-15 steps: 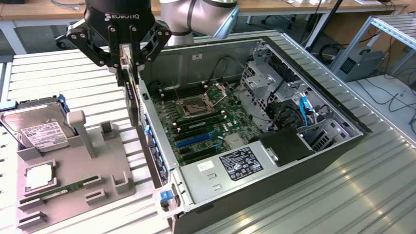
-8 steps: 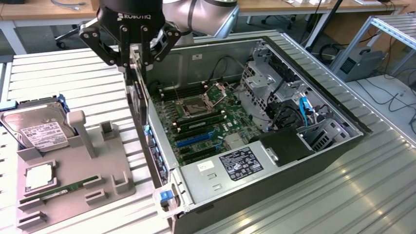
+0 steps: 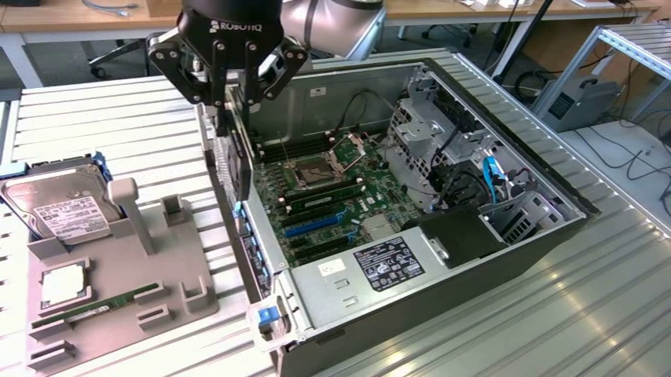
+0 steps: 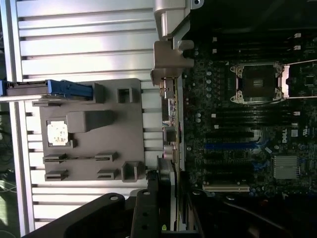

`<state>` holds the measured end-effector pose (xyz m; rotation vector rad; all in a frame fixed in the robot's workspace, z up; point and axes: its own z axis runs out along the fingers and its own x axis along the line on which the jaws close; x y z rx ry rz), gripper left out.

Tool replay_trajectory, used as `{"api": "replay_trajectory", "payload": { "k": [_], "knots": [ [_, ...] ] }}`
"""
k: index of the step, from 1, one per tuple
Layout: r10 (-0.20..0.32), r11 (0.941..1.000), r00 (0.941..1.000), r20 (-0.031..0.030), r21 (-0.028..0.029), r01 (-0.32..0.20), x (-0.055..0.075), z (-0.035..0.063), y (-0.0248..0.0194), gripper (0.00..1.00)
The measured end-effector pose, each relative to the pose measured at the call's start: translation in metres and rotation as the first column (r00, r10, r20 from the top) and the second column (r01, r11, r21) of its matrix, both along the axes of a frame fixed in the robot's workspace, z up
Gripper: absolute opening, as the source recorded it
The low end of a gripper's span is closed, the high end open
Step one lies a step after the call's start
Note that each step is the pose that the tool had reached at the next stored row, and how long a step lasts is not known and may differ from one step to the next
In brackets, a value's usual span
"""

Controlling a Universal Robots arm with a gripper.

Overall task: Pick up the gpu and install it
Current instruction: 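Pick up the gpu and move the gpu toward the slot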

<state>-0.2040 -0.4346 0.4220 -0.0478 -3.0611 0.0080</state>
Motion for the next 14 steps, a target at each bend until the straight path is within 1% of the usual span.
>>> {"api": "replay_trajectory", "payload": {
  "k": [7,9,10,14],
  "knots": [
    [0.0,1.0,0.9996,-0.0279,0.0,0.0,0.018,-0.0001,-0.002,0.27],
    [0.0,1.0,0.9994,-0.0344,0.0,0.0,0.022,-0.0005,-0.0022,0.27],
    [0.0,1.0,0.9992,-0.0403,0.0,0.0,0.025,-0.0012,-0.0026,0.27],
    [0.0,1.0,0.9988,-0.0486,0.0,0.0,0.032,-0.0035,-0.0032,0.27]
  ]
}}
